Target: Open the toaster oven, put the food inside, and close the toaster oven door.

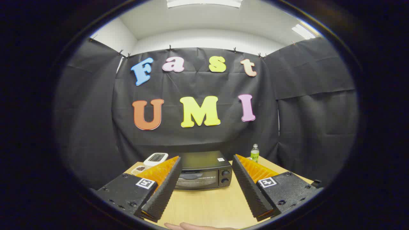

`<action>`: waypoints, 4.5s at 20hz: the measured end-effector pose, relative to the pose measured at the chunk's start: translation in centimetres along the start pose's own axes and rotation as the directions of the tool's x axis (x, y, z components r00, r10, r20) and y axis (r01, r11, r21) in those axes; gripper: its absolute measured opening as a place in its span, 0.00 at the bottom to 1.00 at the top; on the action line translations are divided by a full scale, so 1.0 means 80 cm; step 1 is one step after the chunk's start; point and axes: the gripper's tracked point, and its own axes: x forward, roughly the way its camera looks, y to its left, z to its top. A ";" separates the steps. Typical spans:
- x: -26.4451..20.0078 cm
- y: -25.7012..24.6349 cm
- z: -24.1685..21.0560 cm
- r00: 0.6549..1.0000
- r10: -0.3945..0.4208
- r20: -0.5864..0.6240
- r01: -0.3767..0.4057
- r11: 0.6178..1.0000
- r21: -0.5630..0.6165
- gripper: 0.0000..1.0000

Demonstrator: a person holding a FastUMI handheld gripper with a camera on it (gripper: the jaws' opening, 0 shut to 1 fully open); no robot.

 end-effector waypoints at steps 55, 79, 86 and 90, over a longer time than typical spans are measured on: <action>0.258 0.066 -0.246 0.951 0.104 -0.291 -0.118 0.993 -0.030 1.00; 0.160 0.047 -0.371 0.793 0.060 -0.606 -0.116 0.992 -0.055 1.00; 0.153 0.058 -0.365 0.748 0.127 -0.652 -0.135 0.990 0.037 1.00; 0.139 0.084 -0.339 0.727 0.228 -0.648 -0.199 0.973 0.120 1.00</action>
